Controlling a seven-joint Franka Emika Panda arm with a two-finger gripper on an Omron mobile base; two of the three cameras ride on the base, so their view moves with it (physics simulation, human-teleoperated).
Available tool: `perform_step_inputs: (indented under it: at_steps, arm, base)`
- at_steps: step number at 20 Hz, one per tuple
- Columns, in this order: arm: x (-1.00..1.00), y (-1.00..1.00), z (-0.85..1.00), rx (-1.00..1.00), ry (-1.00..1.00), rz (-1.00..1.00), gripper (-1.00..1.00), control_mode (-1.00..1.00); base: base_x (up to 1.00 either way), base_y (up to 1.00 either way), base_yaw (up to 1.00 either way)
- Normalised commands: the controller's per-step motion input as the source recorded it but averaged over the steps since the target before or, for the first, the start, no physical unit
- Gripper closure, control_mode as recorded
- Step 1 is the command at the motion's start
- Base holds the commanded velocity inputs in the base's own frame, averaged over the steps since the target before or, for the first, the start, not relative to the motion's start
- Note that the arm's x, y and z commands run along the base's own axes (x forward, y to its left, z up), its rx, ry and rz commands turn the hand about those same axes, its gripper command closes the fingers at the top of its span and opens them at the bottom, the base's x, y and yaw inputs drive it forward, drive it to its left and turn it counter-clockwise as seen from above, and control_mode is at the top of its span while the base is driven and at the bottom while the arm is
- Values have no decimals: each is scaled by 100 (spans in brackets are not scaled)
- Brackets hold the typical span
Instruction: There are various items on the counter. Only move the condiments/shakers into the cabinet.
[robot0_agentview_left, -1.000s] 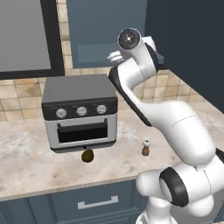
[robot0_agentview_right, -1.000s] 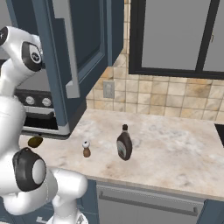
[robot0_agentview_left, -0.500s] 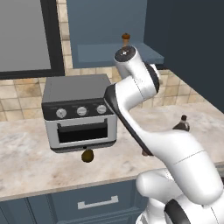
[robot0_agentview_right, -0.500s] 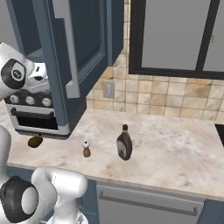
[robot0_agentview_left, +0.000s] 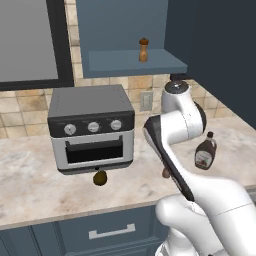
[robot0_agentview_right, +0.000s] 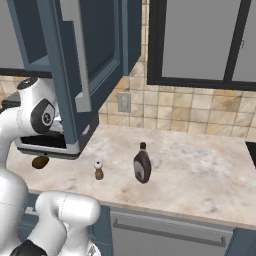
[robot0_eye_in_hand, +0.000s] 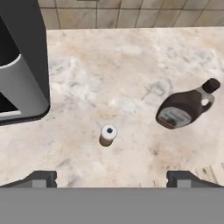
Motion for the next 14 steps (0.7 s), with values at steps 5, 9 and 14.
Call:
perform_step_inputs:
  at_steps: [5, 9, 14]
  arm:
    - [1, 0, -48, 3, -13, 0, -100, -100]
    - [0, -5, -33, 0, -7, 0, -100, -100]
    - [0, -7, -50, 4, 0, 0, -100, -100]
  base:
    - [0, 0, 0]
    - [0, 0, 0]
    - [0, 0, 0]
